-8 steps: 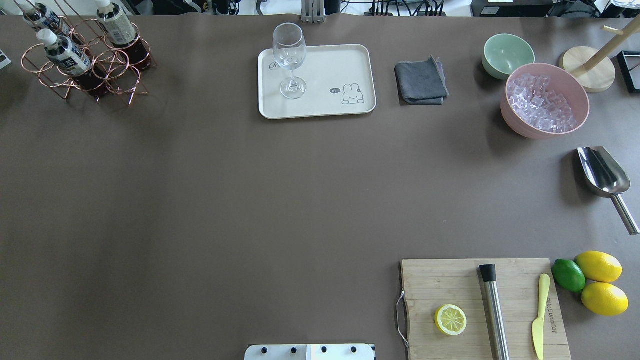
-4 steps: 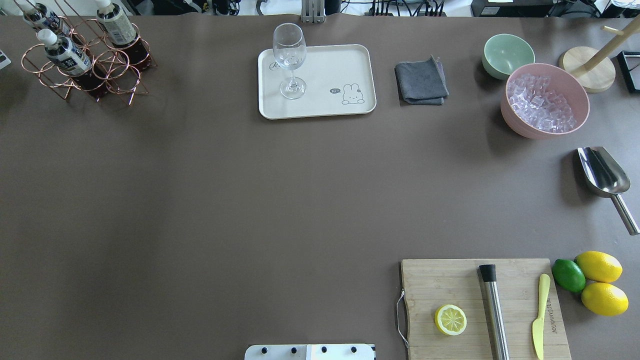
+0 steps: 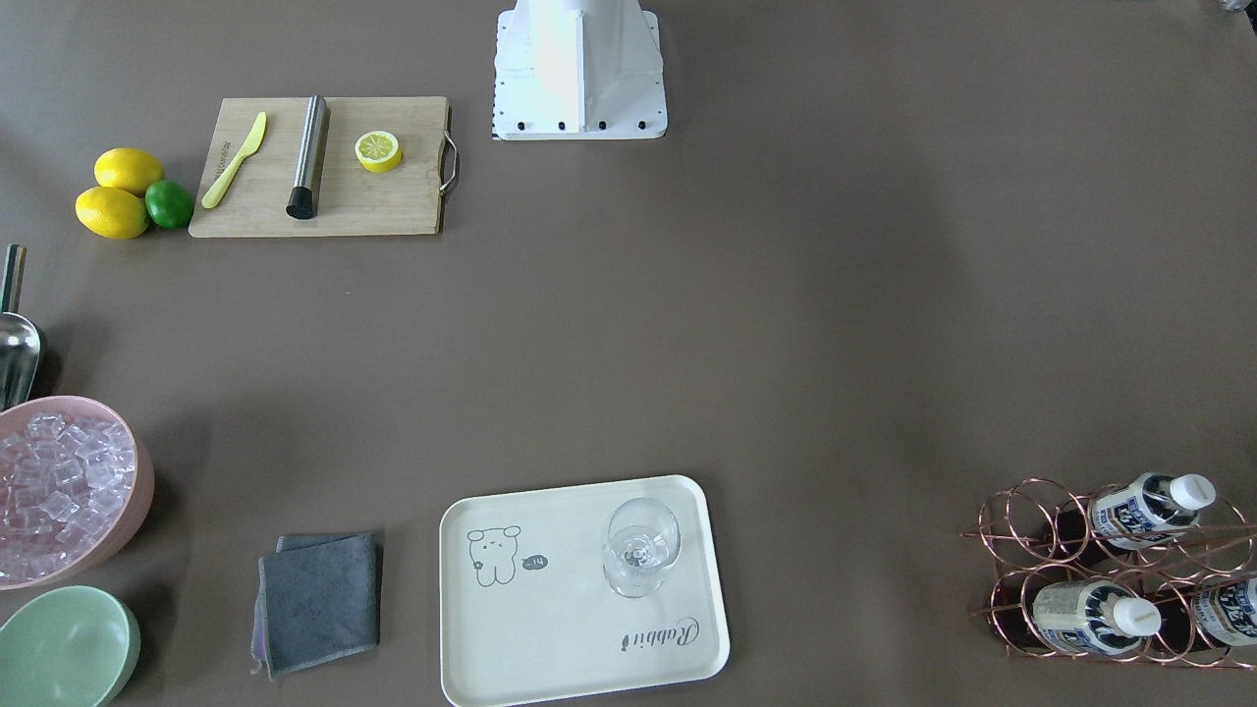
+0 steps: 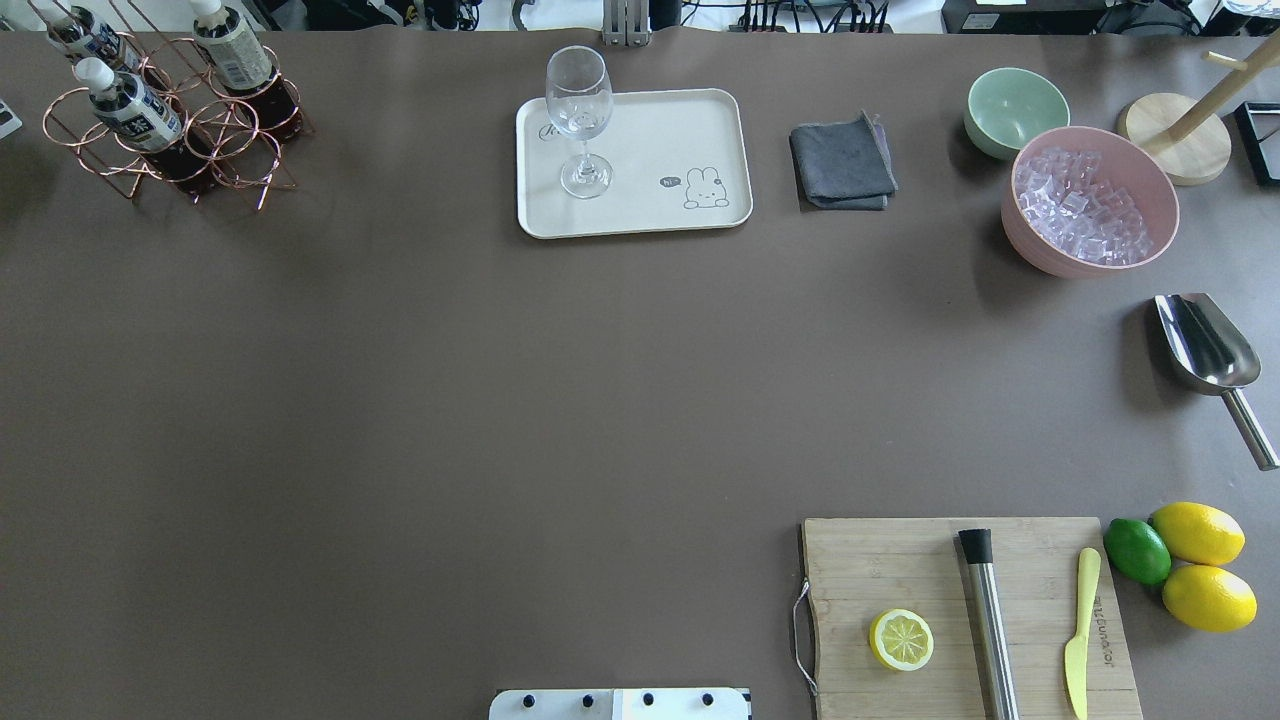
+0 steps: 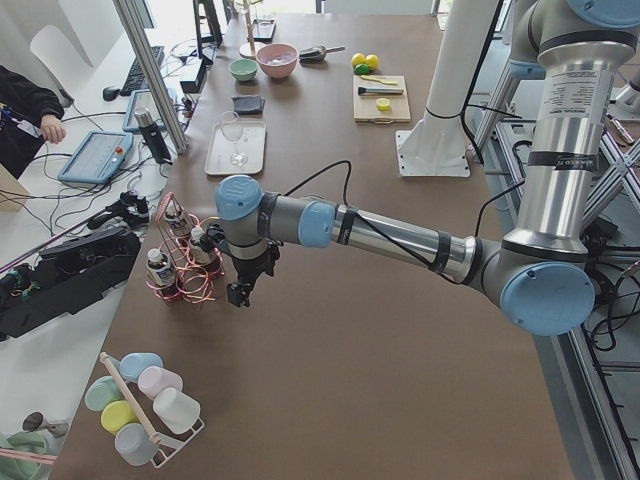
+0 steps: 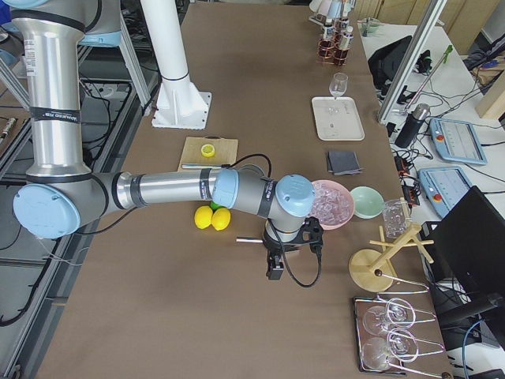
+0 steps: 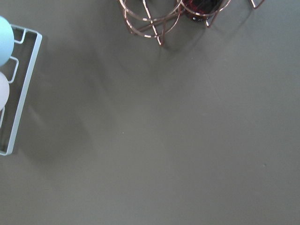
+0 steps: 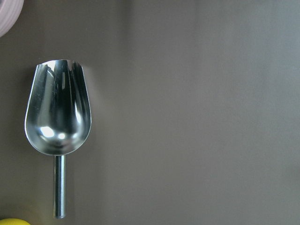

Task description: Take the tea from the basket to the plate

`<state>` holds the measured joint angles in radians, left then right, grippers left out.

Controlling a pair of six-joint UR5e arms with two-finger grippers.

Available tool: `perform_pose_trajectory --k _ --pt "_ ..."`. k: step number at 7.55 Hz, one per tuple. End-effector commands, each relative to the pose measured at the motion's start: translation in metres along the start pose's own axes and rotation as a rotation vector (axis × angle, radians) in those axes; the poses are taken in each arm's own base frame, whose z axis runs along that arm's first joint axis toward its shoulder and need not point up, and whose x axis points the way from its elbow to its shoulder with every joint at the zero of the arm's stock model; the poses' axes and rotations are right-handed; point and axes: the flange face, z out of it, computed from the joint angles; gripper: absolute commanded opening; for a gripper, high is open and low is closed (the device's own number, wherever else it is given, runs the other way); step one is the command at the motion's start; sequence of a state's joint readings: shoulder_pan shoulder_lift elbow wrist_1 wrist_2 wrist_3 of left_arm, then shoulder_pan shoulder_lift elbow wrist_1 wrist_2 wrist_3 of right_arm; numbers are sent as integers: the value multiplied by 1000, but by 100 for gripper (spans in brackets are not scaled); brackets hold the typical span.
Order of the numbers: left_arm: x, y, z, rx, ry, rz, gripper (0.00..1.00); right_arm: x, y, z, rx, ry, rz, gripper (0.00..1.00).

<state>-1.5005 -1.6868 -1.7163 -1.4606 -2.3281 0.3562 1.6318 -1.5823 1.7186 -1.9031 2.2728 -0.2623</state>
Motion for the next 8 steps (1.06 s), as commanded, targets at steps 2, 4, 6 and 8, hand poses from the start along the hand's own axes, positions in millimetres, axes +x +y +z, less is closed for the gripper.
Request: perform_pose_trajectory --k 2,4,6,8 --pt "20 -97 -44 43 -120 164 99 9 16 11 -19 -7 22 100" --pt "32 -118 -56 36 -210 319 99 8 19 9 -9 -23 26 100" --pt "41 -128 -42 5 -192 453 99 14 30 13 -16 -35 39 100" --pt "50 -153 -49 4 -182 531 97 21 60 35 -97 -74 110 100"
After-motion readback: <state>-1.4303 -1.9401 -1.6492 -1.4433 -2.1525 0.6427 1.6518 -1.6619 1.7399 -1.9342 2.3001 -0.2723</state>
